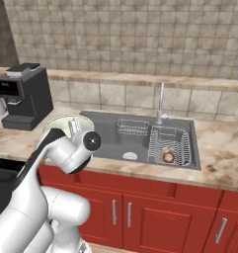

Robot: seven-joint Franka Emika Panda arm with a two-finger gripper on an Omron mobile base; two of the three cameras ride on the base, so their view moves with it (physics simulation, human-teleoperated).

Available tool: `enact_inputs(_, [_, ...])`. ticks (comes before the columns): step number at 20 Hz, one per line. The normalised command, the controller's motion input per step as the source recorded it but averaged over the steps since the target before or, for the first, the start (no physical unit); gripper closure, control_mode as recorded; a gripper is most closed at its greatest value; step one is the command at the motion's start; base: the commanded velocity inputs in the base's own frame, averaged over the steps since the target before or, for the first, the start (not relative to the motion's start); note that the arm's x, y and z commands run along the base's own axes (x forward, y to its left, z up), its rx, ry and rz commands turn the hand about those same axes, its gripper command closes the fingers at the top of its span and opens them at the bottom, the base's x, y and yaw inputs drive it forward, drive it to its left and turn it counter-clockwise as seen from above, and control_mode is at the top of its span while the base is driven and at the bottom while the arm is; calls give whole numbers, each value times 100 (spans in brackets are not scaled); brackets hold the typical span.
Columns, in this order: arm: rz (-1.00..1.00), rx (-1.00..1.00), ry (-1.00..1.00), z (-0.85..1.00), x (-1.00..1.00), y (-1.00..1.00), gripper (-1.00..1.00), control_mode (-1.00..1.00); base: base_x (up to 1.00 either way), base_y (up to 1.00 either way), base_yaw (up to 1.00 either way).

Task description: Dump the mushroom and garlic from the bowl so the bowl can be washed. Place the bowl in the sink after clearing the leftovers.

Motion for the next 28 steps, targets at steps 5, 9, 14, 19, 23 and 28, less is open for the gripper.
enact_inputs(5, [0, 0, 0, 0, 0, 0, 100, 100, 48, 45, 0])
enact_inputs(9, [0, 0, 0, 0, 0, 0, 100, 100, 56, 10, 0])
enact_inputs(14, [0, 0, 0, 0, 0, 0, 100, 100, 52, 1, -2])
enact_inputs(19, [-3, 0, 2, 0, 6, 0, 100, -100, 26, 0, -7])
enact_inputs(23, [-28, 0, 17, 0, 34, -5, 100, -100, 0, 0, 0])
enact_inputs(28, [-51, 0, 25, 0, 37, -12, 100, -100, 0, 0, 0])
